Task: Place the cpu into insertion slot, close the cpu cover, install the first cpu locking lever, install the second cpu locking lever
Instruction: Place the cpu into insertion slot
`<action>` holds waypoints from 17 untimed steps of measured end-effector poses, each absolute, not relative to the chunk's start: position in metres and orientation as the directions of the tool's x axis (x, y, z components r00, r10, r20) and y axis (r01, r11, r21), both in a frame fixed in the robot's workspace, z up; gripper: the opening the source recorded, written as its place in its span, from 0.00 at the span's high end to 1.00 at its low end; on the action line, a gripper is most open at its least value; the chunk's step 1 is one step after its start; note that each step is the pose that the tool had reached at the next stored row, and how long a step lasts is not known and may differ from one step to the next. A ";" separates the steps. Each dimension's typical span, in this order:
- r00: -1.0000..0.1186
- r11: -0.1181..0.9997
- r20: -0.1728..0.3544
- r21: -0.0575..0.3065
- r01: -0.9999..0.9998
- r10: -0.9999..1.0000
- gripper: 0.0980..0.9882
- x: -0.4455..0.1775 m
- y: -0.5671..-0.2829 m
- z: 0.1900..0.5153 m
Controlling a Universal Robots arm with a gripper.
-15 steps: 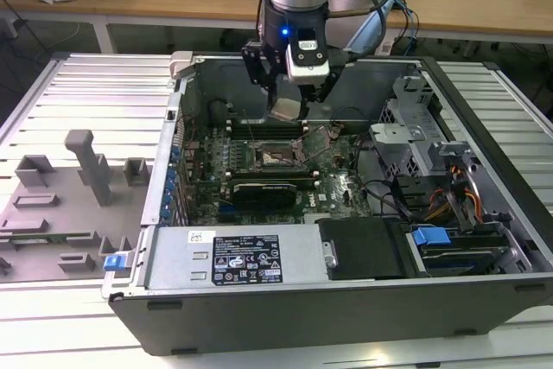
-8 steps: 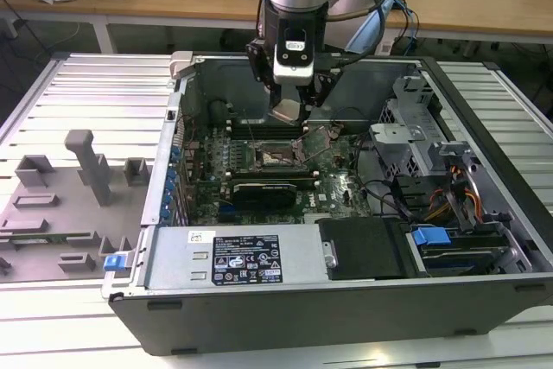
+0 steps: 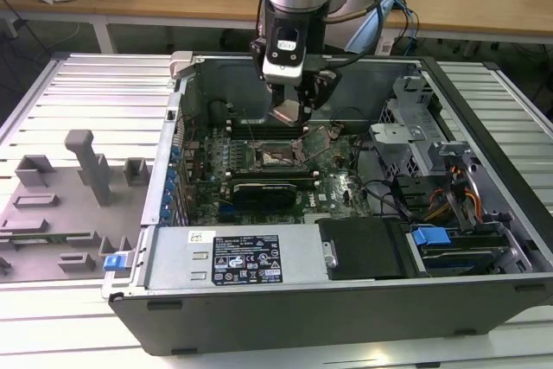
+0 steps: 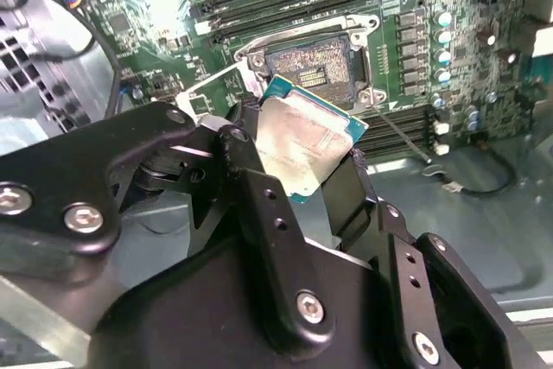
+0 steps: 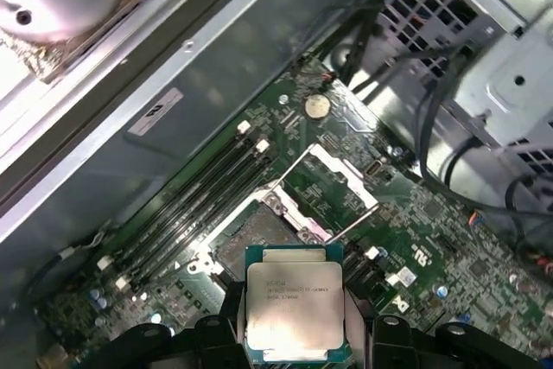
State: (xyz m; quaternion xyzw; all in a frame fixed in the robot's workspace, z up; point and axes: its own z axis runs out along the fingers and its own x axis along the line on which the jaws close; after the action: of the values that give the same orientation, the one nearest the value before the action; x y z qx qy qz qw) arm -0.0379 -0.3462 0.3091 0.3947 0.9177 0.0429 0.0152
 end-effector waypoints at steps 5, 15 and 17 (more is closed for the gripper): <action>-0.624 0.621 0.006 0.091 0.779 0.782 0.50 -0.038 -0.346 0.309; -0.462 0.459 0.006 0.091 0.884 0.887 0.50 -0.038 -0.346 0.307; -0.412 0.409 0.006 0.091 0.908 0.911 0.50 -0.038 -0.346 0.306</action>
State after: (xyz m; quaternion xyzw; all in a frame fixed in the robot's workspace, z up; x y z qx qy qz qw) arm -0.0380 -0.3462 0.3058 0.5420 0.8392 0.0397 0.0222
